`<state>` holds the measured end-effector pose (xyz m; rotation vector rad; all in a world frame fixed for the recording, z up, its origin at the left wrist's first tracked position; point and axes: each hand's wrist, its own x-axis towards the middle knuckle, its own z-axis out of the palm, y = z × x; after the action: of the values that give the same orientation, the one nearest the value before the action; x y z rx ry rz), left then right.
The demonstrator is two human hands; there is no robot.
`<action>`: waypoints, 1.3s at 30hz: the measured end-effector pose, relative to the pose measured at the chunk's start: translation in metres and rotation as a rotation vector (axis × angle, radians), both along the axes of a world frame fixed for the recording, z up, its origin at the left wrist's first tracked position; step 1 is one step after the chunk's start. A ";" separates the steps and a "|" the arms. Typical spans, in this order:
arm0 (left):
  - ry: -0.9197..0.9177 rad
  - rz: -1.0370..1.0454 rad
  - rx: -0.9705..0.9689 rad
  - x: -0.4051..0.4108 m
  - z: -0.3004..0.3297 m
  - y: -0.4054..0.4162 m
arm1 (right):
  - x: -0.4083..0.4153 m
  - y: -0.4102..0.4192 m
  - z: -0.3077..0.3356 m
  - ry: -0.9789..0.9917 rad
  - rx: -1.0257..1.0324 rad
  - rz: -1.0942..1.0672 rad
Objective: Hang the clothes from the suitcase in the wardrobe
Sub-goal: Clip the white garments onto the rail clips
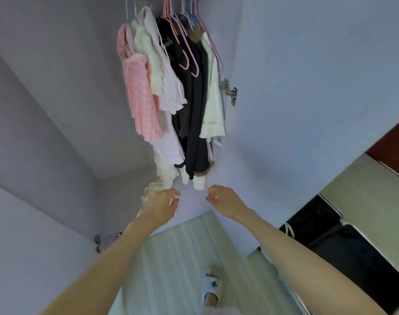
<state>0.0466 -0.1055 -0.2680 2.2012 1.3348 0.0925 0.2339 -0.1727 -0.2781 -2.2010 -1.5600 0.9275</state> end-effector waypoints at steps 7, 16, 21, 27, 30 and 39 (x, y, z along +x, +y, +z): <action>0.002 -0.254 -0.116 0.055 -0.038 -0.085 | 0.050 -0.119 -0.028 0.083 -0.132 -0.205; 0.011 -0.469 -0.260 0.208 -0.070 -0.181 | 0.168 -0.246 -0.053 0.159 -0.167 -0.462; 0.041 -0.494 -0.339 0.292 -0.094 -0.221 | 0.247 -0.290 -0.073 0.196 -0.180 -0.545; 0.051 -0.365 -0.410 0.380 -0.134 -0.217 | 0.338 -0.298 -0.111 0.260 -0.214 -0.661; 0.079 -0.364 -0.413 0.417 -0.157 -0.201 | 0.368 -0.289 -0.131 0.298 -0.228 -0.717; 0.227 -0.351 -0.478 0.536 -0.331 -0.148 | 0.468 -0.250 -0.290 0.313 -0.283 -0.795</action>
<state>0.5829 -0.2531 -0.5990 2.0253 0.9340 -0.5643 0.7015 -0.4224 -0.5676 -2.3829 -0.3522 1.1656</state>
